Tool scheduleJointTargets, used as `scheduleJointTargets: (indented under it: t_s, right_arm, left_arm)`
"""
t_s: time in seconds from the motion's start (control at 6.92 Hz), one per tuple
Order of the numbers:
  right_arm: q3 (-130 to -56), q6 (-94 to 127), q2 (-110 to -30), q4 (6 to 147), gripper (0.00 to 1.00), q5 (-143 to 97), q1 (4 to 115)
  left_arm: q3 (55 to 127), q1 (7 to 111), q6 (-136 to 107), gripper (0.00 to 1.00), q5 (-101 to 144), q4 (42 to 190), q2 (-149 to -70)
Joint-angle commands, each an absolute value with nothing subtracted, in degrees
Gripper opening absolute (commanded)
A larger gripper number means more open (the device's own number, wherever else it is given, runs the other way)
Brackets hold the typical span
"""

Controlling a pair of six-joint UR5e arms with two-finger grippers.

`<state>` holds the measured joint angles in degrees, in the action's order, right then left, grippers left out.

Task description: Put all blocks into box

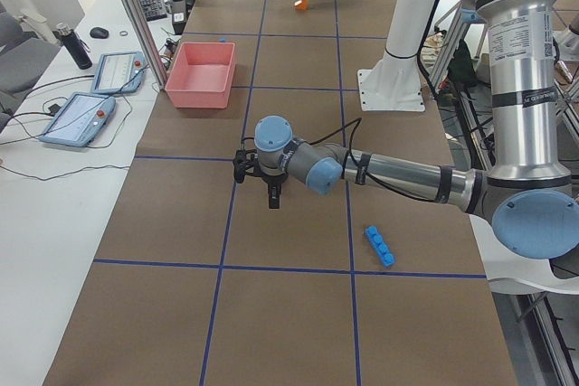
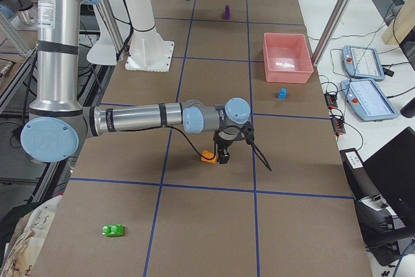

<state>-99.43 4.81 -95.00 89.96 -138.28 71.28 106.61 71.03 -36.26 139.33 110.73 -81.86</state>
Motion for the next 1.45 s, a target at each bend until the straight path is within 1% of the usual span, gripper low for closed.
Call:
scheduleJointTargets:
  t_s: [0.0, 0.43, 0.72, 0.87, 1.01, 1.16, 1.3]
  right_arm:
    - [-94.78, 8.96, -94.84, 88.16, 0.99, -138.16, 64.8]
    - [-92.64, 9.14, -94.14, 87.98, 0.98, -138.16, 62.85]
    - [-88.62, 10.62, -90.81, 87.8, 0.98, -138.51, 62.14]
    - [-87.9, 11.68, -90.27, 87.8, 0.98, -138.6, 61.62]
    - [-87.28, 14.39, -90.26, 87.8, 0.75, -139.91, 61.44]
    - [-87.88, 21.03, -90.26, 87.63, 0.47, -140.97, 60.57]
    - [-88.24, 24.05, -90.26, 87.63, 0.0, -141.15, 60.3]
  left_arm:
    - [106.61, 69.52, -39.46, 1.0, 139.22, 111.09, -82.7]
    - [106.52, 69.17, -39.46, 1.0, 139.22, 111.01, -82.71]
    - [106.52, 69.0, -39.64, 1.0, 139.22, 111.01, -82.71]
    - [106.52, 68.65, -39.73, 1.0, 139.22, 111.01, -82.79]
    - [106.52, 68.47, -39.73, 1.0, 139.22, 111.01, -82.88]
    - [106.52, 68.21, -39.81, 1.0, 139.22, 110.92, -82.88]
    - [106.52, 68.2, -39.81, 1.0, 139.22, 110.92, -82.88]
